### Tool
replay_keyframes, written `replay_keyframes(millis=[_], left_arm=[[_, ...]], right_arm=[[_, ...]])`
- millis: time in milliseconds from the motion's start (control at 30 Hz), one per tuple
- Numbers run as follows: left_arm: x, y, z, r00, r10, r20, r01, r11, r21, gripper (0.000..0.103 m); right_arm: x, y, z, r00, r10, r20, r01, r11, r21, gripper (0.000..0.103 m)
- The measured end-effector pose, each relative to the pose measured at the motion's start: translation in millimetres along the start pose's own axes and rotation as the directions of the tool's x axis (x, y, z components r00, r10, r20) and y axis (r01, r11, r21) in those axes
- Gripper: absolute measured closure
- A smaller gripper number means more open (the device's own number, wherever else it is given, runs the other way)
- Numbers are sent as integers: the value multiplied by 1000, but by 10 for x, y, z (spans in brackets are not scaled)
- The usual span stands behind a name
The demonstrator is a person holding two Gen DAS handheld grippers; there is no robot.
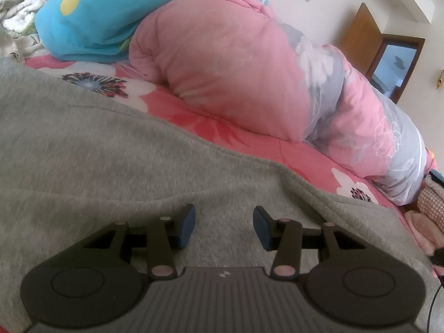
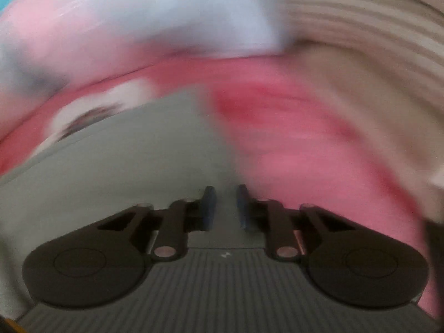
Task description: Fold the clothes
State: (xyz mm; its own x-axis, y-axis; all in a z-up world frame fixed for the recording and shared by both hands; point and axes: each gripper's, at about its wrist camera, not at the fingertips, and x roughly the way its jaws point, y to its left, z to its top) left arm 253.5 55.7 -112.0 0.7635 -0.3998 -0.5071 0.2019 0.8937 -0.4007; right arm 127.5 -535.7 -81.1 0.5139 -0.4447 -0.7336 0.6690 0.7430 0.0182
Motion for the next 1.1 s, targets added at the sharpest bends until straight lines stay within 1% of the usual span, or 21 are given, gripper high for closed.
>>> replay_keyframes(millis=[67,133,167,233,267,333,433,500,533,567,600,633,667,733,767,800,833,900,933,1033,1100], left_arm=[[2,-9,-1,1000,0,0,0,1000,3,53],[4,-9,-1,1000,-1,0,1,1000,3,53],[4,-8,-1,1000,-1,-1,1,1000,2,53],[5,-9,0,1000,-2,-1,2,1000,1,53],[5,-10,1,1000,-2,-1,2,1000,0,53],[4,-9,3,1000,-4,-2,4,1000,-3,53],[3,-4,1,1000,-8,-2,8,1000,-7,53],[2,3,3,1000,-10,-3,10,1000,-12,53],[1,5,4,1000,-11,-4,11,1000,-14,53],[2,6,6,1000,-11,-5,11,1000,-14,53],[3,5,7,1000,-10,-5,10,1000,-12,53],[2,2,9,1000,-8,-5,8,1000,-11,53],[1,2,9,1000,-8,-6,8,1000,-11,53],[-3,6,11,1000,-9,-6,9,1000,-14,53],[-4,7,11,1000,-10,-6,10,1000,-16,53],[-6,8,12,1000,-10,-6,10,1000,-17,53],[-6,6,12,1000,-10,-7,9,1000,-17,53],[-5,3,13,1000,-9,-7,9,1000,-16,53],[-3,3,14,1000,-9,-7,9,1000,-16,53],[0,3,17,1000,-10,-7,10,1000,-16,53],[2,3,19,1000,-10,-7,10,1000,-16,52]], right_arm=[[-110,-164,10,999,-37,9,37,999,25,82],[-295,-45,19,996,61,68,-63,998,23,82],[-380,79,28,988,121,97,-122,993,5,82],[-461,522,42,960,261,103,-251,962,-105,82],[-480,800,15,942,325,86,-305,935,-182,82],[-463,1348,-91,903,430,21,-394,846,-359,82],[-455,2029,-333,852,512,-106,-471,662,-583,83],[-390,2166,-456,847,499,-184,-484,580,-655,83],[-363,2127,-512,856,478,-196,-471,566,-676,83],[-359,1985,-550,861,475,-182,-458,571,-681,83],[-344,1798,-536,873,459,-164,-443,606,-661,83],[-322,1570,-483,894,427,-137,-412,661,-627,83],[-283,1302,-438,925,366,-101,-354,732,-582,83],[-176,699,-371,977,206,-52,-205,853,-480,82],[-168,420,-345,986,160,-44,-164,892,-422,82],[-189,247,-314,991,125,-37,-130,917,-378,81],[-214,95,-281,995,91,-30,-96,937,-336,72],[-315,65,-211,999,43,7,-38,944,-328,73],[-372,130,-185,998,61,35,-46,940,-337,73],[-515,575,-36,976,204,81,-161,917,-365,72],[-482,1038,-3,946,320,52,-271,868,-416,73]])
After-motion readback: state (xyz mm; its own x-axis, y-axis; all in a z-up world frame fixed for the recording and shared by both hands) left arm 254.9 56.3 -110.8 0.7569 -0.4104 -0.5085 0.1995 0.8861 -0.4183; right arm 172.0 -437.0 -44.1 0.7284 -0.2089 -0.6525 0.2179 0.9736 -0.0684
